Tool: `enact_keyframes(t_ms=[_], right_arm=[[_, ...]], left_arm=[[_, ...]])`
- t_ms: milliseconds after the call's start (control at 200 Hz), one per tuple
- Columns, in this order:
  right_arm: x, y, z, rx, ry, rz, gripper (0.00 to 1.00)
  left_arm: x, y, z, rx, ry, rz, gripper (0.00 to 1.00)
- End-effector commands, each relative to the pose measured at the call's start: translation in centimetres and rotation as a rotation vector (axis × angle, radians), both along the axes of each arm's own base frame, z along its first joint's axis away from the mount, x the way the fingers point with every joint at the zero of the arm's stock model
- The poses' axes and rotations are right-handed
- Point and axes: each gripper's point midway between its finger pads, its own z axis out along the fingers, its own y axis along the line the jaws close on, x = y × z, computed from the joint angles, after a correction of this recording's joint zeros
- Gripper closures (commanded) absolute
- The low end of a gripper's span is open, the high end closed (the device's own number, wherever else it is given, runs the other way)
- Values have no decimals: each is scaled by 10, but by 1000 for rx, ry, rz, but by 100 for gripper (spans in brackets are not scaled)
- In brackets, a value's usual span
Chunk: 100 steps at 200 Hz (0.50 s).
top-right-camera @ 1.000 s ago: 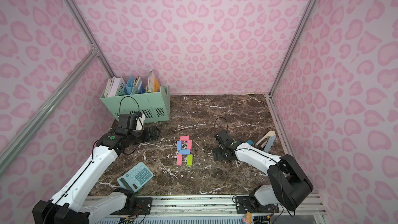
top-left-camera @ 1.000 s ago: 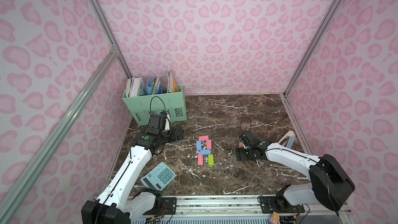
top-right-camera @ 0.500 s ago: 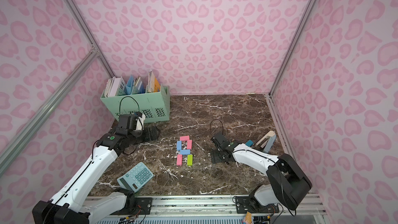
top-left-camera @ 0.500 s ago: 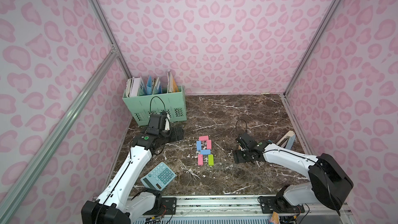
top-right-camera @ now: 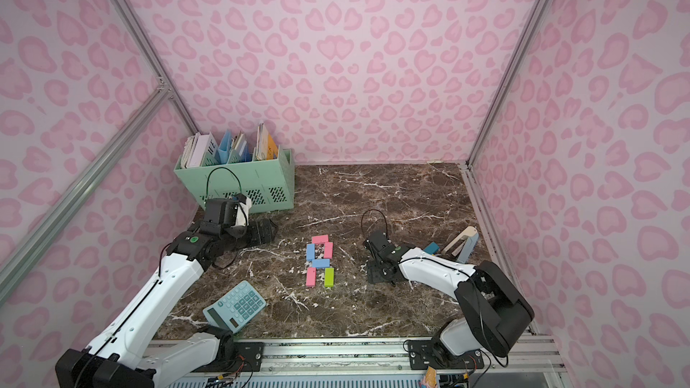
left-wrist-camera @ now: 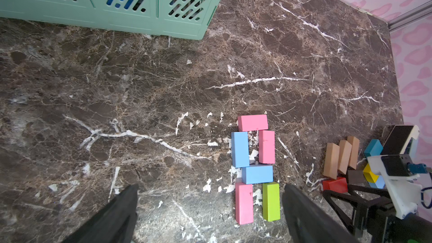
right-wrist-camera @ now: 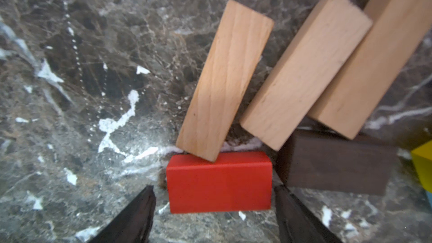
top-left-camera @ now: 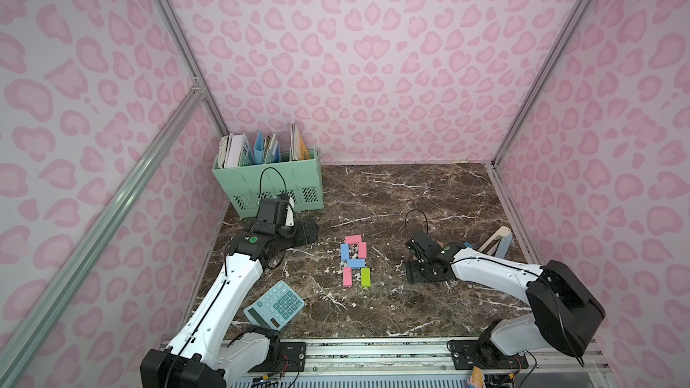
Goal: Assemble the number 8 with building blocks
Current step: Pick up the building block from the center of the board.
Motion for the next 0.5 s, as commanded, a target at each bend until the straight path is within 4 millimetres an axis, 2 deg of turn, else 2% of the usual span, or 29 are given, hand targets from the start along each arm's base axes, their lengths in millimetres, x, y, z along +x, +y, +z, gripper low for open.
enact_keyframes(t_ms=[0, 275, 495], right_arm=[[4, 0, 1, -12, -14, -23, 21], [0, 7, -5, -76, -6, 9, 34], [-19, 39, 6, -31, -8, -6, 46]], left_arm=[[0, -1, 2, 3, -11, -10, 2], [0, 0, 3, 3, -15, -11, 2], [0, 1, 4, 10, -23, -4, 1]])
